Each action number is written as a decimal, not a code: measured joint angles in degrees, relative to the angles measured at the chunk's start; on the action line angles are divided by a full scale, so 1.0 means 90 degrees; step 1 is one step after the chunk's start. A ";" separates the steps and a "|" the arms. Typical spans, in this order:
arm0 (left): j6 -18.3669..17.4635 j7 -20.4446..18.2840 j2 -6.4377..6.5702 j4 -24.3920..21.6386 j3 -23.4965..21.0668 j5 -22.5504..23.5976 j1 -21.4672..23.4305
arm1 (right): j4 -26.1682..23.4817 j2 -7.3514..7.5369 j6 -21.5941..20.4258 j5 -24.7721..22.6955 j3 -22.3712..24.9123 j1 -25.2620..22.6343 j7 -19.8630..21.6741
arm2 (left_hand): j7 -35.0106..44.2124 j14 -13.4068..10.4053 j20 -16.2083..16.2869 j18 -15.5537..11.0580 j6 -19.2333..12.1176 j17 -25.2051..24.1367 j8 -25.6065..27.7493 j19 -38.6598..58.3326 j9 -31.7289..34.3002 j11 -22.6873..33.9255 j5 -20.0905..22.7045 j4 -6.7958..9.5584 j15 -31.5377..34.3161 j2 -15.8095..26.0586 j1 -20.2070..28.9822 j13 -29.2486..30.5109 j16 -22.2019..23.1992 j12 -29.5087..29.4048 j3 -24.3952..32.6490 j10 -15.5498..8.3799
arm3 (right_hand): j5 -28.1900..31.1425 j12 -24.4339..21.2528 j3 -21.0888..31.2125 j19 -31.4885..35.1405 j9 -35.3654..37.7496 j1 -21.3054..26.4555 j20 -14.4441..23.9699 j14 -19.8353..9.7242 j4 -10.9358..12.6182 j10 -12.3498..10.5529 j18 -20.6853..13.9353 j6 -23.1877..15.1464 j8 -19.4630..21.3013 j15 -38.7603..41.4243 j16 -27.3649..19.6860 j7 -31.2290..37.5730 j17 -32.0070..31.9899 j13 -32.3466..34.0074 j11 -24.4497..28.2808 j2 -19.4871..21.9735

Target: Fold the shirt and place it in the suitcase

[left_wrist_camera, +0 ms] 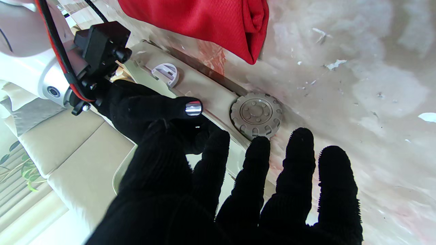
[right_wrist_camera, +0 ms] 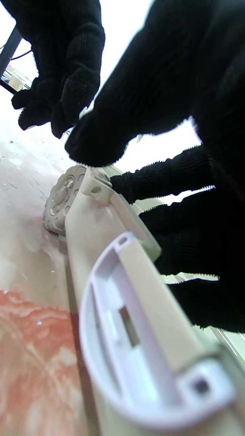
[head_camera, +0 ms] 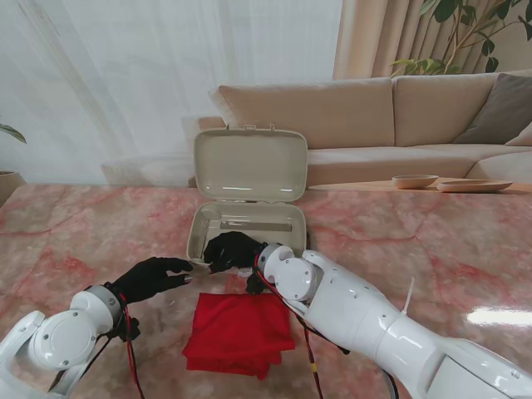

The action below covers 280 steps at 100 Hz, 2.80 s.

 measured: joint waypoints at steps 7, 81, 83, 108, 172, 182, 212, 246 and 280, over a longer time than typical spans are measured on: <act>-0.0005 0.0005 0.0000 0.0008 0.0003 -0.0001 -0.0006 | -0.0083 0.0039 0.0046 -0.0046 0.0037 -0.0043 -0.0034 | 0.0000 0.0000 0.0000 0.0000 0.0000 0.0000 0.0000 0.0000 0.0000 0.0000 0.0000 0.0000 0.0000 0.0000 0.0000 0.0000 0.0000 0.0000 0.0000 0.0000 | 0.0000 -0.0008 -0.0010 -0.0035 -0.0075 -0.0081 0.0000 0.0003 0.0130 0.0015 0.0040 0.0039 0.0071 -0.0082 -0.0016 -0.0294 -0.0053 -0.0082 -0.0038 0.0094; -0.0115 0.0120 -0.0013 0.0141 0.0121 -0.0052 -0.0151 | -0.1289 0.0436 0.0723 -0.0535 0.0785 -0.0613 -0.0473 | 0.0000 0.0000 0.0000 0.0002 0.0000 0.0000 0.0000 0.0000 0.0000 0.0000 0.0000 0.0000 0.0000 0.0000 0.0000 0.0000 0.0000 0.0000 0.0000 0.0000 | -0.0012 -0.0151 -0.0342 -0.0143 -0.0227 -0.0408 -0.0062 0.0348 0.0262 0.0074 0.0096 0.0175 0.0293 -0.0583 -0.0196 -0.0761 -0.0229 -0.0398 -0.0259 0.0222; -0.0119 0.0131 -0.0015 0.0141 0.0125 -0.0055 -0.0156 | -0.1371 0.0456 0.0759 -0.0583 0.0829 -0.0650 -0.0492 | 0.0000 0.0000 0.0000 0.0002 0.0000 0.0000 0.0000 0.0000 0.0000 0.0000 0.0000 0.0000 0.0000 0.0000 0.0000 0.0000 0.0000 0.0000 0.0000 0.0000 | -0.0012 -0.0152 -0.0371 -0.0143 -0.0227 -0.0435 -0.0062 0.0348 0.0262 0.0075 0.0096 0.0176 0.0293 -0.0584 -0.0196 -0.0764 -0.0229 -0.0398 -0.0260 0.0226; -0.0160 0.0164 -0.0020 0.0096 0.0214 -0.0055 -0.0229 | -0.2636 0.0777 0.1269 -0.1169 0.1486 -0.1231 -0.0626 | 0.0000 0.0000 0.0000 0.0002 0.0000 0.0000 0.0000 0.0000 0.0000 0.0000 0.0000 0.0000 0.0000 0.0000 0.0000 0.0000 0.0000 0.0000 0.0000 0.0000 | -0.0012 -0.0155 -0.0475 -0.0144 -0.0227 -0.0480 -0.0063 0.0350 0.0262 0.0094 0.0096 0.0245 0.0304 -0.0658 -0.0255 -0.0907 -0.0279 -0.0398 -0.0324 0.0290; -0.0510 0.0221 -0.0025 -0.0255 0.0424 -0.0098 -0.0107 | -0.5363 0.1557 0.1562 -0.3017 0.3244 -0.3618 0.0051 | -0.0151 0.0000 -0.0678 -0.0160 0.0011 -0.0002 0.0000 -0.0508 0.0000 -0.0157 0.0001 0.0000 -0.0317 0.0000 0.0000 -0.0095 -0.0401 -0.0213 0.0000 0.0059 | -0.0012 -0.0313 -0.0922 -0.0623 -0.0230 -0.0481 -0.0168 0.0351 0.0262 0.0143 0.0027 0.0333 0.0379 -0.1250 -0.0587 -0.1071 -0.0225 -0.0443 -0.0685 0.0418; -0.0583 0.0210 -0.0019 -0.0284 0.0424 -0.0048 -0.0012 | -0.5556 0.1635 0.1564 -0.3294 0.3412 -0.4009 0.0076 | -0.0151 0.0000 -0.0738 -0.0169 0.0011 -0.0003 0.0000 -0.0518 0.0000 -0.0165 0.0001 0.0000 -0.0377 0.0000 0.0000 -0.0159 -0.0407 -0.0214 0.0000 0.0059 | -0.0012 -0.0313 -0.0946 -0.0624 -0.0230 -0.0481 -0.0173 0.0351 0.0262 0.0143 0.0026 0.0333 0.0379 -0.1294 -0.0653 -0.1072 -0.0223 -0.0443 -0.0689 0.0418; -0.0621 0.0199 -0.0006 -0.0292 0.0527 -0.0028 0.0095 | -0.5953 0.1748 0.1680 -0.3767 0.3617 -0.4783 0.0042 | -0.0153 0.0000 -0.1015 -0.0256 0.0011 -0.0083 0.0000 -0.0662 -0.0067 -0.0296 0.0002 0.0000 -0.0393 0.0000 -0.0117 -0.0159 -0.0483 -0.0281 -0.0003 0.0067 | -0.0011 -0.0406 -0.1216 -0.0753 -0.0223 -0.0481 -0.0316 0.0351 0.0262 0.0143 0.0079 0.0333 0.0379 -0.1761 -0.0841 -0.1137 -0.0297 -0.0445 -0.0860 0.0672; -0.0812 0.0135 0.0033 -0.0285 0.0519 0.0393 0.0259 | -0.5922 0.1783 0.1814 -0.3828 0.3343 -0.4905 0.0000 | -0.0233 0.0001 -0.1161 -0.0290 0.0090 -0.0159 0.0000 -0.0733 -0.0163 -0.0296 0.0001 0.0000 -0.0543 0.0066 -0.0265 -0.0321 -0.0564 -0.0284 -0.0032 0.0074 | -0.0011 -0.0629 -0.1258 -0.0955 -0.0225 -0.0481 -0.0319 0.0359 0.0262 0.0143 0.0146 0.0333 0.0379 -0.2188 -0.1012 -0.1224 -0.0525 -0.0869 -0.1247 0.0699; -0.0922 0.0067 0.0085 -0.0198 0.0651 0.0469 0.0316 | -0.5771 0.1783 0.1880 -0.3879 0.3115 -0.4857 0.0001 | -0.0691 0.0002 -0.1267 -0.0294 0.0553 -0.0262 -0.0158 -0.0741 -0.0507 -0.0344 -0.0725 0.0000 -0.0636 0.0066 -0.0265 -0.0645 -0.0591 -0.0298 -0.0003 0.0083 | -0.0330 -0.0701 -0.1258 -0.1033 -0.0554 -0.0481 -0.0319 0.0357 0.0262 0.0143 0.0146 0.0337 0.0379 -0.2187 -0.1157 -0.1387 -0.0621 -0.1122 -0.1404 0.0696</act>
